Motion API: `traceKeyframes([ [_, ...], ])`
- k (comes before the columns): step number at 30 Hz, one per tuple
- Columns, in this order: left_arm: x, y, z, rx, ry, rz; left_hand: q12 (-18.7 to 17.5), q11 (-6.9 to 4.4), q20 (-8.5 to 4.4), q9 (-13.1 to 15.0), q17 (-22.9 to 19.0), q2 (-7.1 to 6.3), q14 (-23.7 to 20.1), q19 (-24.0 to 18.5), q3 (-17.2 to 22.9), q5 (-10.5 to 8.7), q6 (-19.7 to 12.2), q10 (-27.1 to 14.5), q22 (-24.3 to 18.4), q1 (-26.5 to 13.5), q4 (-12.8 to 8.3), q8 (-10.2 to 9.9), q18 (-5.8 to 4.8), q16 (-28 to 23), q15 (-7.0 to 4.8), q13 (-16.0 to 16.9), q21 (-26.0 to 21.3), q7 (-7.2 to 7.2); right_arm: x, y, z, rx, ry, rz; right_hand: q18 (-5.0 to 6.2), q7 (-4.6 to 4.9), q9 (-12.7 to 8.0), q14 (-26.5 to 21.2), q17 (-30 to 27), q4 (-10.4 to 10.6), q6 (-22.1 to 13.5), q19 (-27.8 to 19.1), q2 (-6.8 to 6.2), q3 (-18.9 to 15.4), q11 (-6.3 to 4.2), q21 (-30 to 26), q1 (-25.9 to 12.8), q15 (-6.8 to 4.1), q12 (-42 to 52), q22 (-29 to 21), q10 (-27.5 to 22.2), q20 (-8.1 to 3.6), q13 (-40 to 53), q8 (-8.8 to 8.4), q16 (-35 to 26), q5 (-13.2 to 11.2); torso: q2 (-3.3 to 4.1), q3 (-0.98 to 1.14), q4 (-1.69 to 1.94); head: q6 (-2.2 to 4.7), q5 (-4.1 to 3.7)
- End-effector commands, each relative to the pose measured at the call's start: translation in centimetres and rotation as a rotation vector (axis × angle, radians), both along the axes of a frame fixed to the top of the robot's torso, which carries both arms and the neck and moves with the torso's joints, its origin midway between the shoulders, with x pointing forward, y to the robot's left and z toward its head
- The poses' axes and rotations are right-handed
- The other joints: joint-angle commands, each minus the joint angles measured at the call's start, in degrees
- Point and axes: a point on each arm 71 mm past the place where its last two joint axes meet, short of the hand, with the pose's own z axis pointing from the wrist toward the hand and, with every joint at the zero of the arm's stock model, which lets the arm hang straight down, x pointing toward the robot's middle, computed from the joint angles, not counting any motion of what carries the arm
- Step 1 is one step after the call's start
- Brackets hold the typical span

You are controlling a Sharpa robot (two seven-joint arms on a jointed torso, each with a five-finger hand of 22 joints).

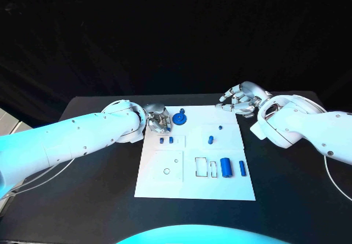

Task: Assemble the parts on the task board

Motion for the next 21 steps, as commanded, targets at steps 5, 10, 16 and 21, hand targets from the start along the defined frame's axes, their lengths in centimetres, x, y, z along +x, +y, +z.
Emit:
traceKeyframes([
  [5, -0.09, -0.02, -0.38, 0.022, 0.018, -0.012, 0.0, 0.09, 0.08, 0.1, -0.1, 0.08, 0.3, 0.3, -0.3, -0.18, 0.4, 0.4, -0.1, -0.3, 0.1, 0.2, -0.30, 0.4, -0.11, 0.1, -0.2, 0.02, -0.03, 0.06, -0.02, -0.011, -0.002, 0.012, 0.77, -0.16, -0.1, 2.8, 3.0, -0.1, 0.2, -0.2, 0.28, -0.3, -0.16, -0.4, 0.1, -0.42, -0.3, 1.8, -0.1, -0.16, -0.1, 0.31, -0.3, 0.1, 0.01, -0.04, 0.05, 0.05, 0.00],
  [10, -0.07, 0.07, -0.36, 0.021, 0.013, -0.008, 0.0, 0.07, 0.06, 0.1, -0.1, 0.09, 0.3, 0.3, -0.3, -0.17, 0.4, 0.4, -0.1, -0.2, 0.0, 0.2, -0.30, 0.4, -0.13, 0.1, -0.2, 0.01, -0.02, 0.05, -0.02, -0.011, -0.002, 0.012, 0.77, -0.16, -0.1, 2.8, 3.0, -0.1, 0.2, -0.2, 0.28, -0.3, -0.16, -0.4, 0.1, -0.42, -0.3, 1.8, -0.1, -0.16, -0.1, 0.31, -0.3, 0.1, 0.02, -0.05, 0.07, 0.03, 0.01],
  [16, -0.09, 0.04, -0.34, 0.018, 0.011, -0.009, 0.0, 0.07, 0.04, 0.1, -0.1, 0.05, 0.3, 0.3, -0.3, -0.17, 0.4, 0.4, -0.2, -0.1, -0.1, 0.1, -0.29, 0.4, -0.15, 0.1, -0.2, 0.01, -0.02, 0.06, -0.03, -0.011, -0.002, 0.013, 0.77, -0.16, -0.1, 2.8, 3.0, -0.1, 0.2, -0.2, 0.28, -0.3, -0.16, -0.4, 0.1, -0.42, -0.3, 1.8, -0.1, -0.16, -0.1, 0.31, -0.3, 0.1, -0.01, -0.07, 0.07, 0.00, 0.06],
  [21, -0.10, 0.06, -0.33, 0.016, 0.011, -0.009, -0.1, 0.11, 0.00, 0.1, -0.2, -0.05, 0.3, 0.2, -0.3, -0.16, 0.2, 0.4, -0.3, -0.1, -0.1, 0.0, -0.28, 0.3, -0.16, 0.1, -0.3, 0.07, -0.01, 0.07, -0.03, -0.011, -0.003, 0.013, 0.77, -0.16, -0.1, 2.8, 3.0, -0.1, 0.2, -0.2, 0.28, -0.3, -0.16, -0.4, 0.1, -0.42, -0.3, 1.8, -0.1, -0.16, -0.1, 0.31, -0.3, 0.1, 0.00, -0.02, 0.05, -0.05, 0.12],
])
